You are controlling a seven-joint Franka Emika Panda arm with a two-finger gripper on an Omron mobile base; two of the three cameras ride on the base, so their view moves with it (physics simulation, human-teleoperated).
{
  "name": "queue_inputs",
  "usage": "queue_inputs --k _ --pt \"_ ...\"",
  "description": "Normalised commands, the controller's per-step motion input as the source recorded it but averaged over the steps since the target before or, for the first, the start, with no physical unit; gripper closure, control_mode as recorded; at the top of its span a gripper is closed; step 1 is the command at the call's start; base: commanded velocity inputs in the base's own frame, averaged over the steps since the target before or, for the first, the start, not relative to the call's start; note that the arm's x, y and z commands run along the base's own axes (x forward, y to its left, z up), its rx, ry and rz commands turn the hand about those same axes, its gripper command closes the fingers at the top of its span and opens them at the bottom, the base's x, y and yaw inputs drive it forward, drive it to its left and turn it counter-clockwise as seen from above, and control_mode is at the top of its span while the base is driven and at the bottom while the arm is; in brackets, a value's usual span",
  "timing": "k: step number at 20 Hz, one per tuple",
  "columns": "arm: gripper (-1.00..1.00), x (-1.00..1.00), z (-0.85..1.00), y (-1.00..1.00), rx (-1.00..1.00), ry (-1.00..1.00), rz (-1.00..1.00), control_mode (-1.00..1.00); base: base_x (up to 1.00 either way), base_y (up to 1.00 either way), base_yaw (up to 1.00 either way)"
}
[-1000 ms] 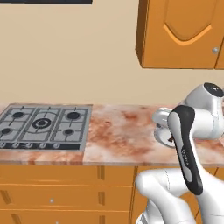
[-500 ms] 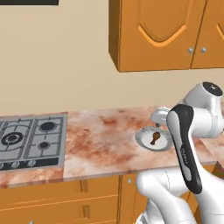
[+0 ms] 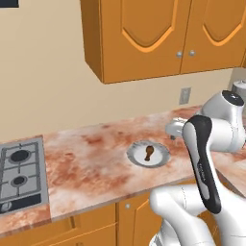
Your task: Pick up the knife from the drawer and place it on the cutting board. Then place the meat from the plate to the cutting board.
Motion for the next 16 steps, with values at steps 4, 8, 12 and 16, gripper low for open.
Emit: queue_inputs --k 4,8,12,16 --pt "-1.00 0.00 0.00 0.00 0.00 0.00 0.00 1.00 0.27 0.05 -0.36" --pt "-1.00 0.60 -0.14 0.16 -0.05 0.00 -0.10 -1.00 0.00 0.00 0.00" --pt "-1.00 0.36 -0.37 0.00 -0.01 0.10 0.00 -1.00 0.00 0.00 0.00" --pt "-1.00 0.23 -0.64 0.00 -0.08 0.02 0.00 -1.00 0.00 0.00 0.00"
